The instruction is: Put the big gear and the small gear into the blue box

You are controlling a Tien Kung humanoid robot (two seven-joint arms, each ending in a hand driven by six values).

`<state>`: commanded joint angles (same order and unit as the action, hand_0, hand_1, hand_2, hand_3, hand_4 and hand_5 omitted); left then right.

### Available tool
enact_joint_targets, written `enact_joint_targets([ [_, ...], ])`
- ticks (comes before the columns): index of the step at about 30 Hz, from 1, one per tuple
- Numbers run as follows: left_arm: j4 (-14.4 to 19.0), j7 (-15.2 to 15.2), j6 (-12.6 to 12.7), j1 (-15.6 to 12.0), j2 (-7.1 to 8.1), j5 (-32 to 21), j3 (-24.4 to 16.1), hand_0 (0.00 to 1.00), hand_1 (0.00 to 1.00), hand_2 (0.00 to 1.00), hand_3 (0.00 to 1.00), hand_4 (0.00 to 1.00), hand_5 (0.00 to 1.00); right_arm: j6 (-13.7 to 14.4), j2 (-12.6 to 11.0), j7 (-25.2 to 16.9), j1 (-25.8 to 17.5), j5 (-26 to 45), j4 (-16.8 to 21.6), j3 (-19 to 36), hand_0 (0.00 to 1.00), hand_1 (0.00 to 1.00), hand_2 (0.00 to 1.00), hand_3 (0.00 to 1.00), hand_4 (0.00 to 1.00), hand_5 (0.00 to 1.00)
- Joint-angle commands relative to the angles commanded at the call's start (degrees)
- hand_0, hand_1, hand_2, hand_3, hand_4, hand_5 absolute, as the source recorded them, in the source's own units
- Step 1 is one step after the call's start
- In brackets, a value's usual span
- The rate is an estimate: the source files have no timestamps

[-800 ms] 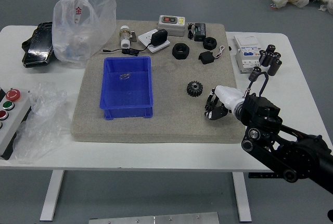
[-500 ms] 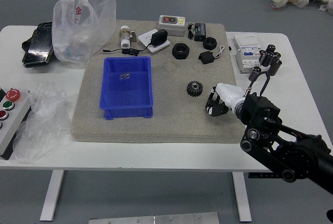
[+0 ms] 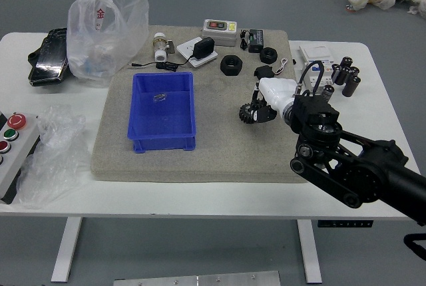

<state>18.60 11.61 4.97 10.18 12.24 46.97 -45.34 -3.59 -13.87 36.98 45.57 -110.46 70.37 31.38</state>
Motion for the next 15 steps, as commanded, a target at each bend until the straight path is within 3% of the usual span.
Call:
enact_joint_targets([
  [7,0.24,0.93,-0.05,-0.18,0.39,1.22,-1.16,0.645,0.549,0.547,0.652,0.654,0.303,0.24,2.83,-0.47,8.87,1.71,-3.38,-4.88,0.195,0.352,0.302,0.557,0.377,0.002],
  [9,0.28,1.07,-0.08,-0.15,0.40,1.39,-1.31,0.645,0.549,0.547,0.652,0.654,0.303,0.76,3.55,-2.09,10.93,2.78,-4.43,-5.67,0.195,0.352,0.302,0.557,0.377,0.002],
  [10,0.30,1.13,-0.09,-0.13,0.39,1.44,-1.36,0.645,0.550,0.547,0.653,0.655,0.304,1.16,3.90,-3.15,11.77,3.20,-4.93,-5.99,0.203,0.346,0.306,0.582,0.321,0.002],
  [15,0.37,1.35,-0.13,-0.04,0.29,1.68,-1.58,0.645,0.550,0.547,0.653,0.655,0.304,4.68,4.89,-8.64,13.31,4.88,-5.52,-6.28,0.203,0.346,0.306,0.582,0.321,0.002],
])
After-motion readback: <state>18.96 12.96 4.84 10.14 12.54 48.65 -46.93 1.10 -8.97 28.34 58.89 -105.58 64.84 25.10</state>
